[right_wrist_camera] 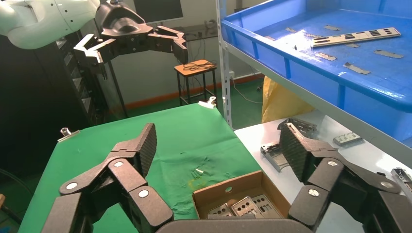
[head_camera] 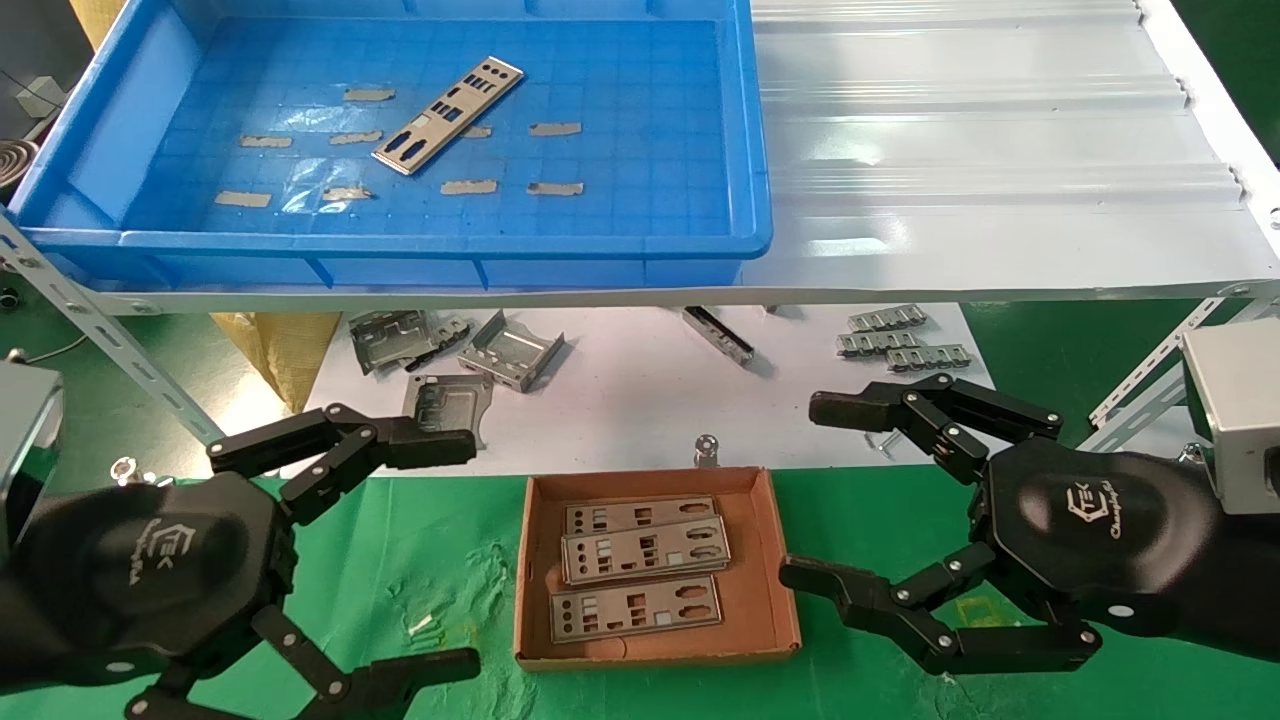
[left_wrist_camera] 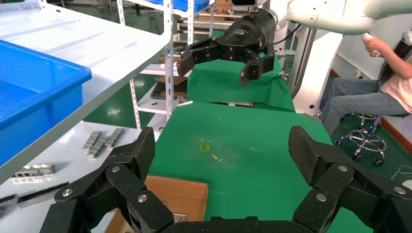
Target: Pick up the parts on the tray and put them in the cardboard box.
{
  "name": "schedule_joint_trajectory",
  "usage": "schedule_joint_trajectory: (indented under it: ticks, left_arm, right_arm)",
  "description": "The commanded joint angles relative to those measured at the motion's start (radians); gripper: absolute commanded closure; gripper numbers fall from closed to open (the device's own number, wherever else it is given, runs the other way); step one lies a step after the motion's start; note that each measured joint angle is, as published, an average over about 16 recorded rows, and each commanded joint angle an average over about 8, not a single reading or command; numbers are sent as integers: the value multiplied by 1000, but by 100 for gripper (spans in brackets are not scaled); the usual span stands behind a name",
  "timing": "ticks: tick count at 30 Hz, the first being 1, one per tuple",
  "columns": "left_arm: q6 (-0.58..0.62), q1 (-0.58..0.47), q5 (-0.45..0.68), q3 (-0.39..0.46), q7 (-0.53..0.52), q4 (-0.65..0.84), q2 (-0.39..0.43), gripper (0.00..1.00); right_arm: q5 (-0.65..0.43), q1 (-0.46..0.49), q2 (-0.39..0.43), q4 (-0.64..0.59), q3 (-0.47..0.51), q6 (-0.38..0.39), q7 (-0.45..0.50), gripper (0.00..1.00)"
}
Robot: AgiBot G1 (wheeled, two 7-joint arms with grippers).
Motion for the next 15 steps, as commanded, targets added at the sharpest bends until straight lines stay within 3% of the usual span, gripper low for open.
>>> schedule_joint_trajectory:
  ticks: [1,15]
  left_arm:
    - [0,0,0,0,0,0,0,0]
    - [0,0,0,0,0,0,0,0]
  right_arm:
    - [0,0,0,0,0,0,0,100]
    - [0,0,0,0,0,0,0,100]
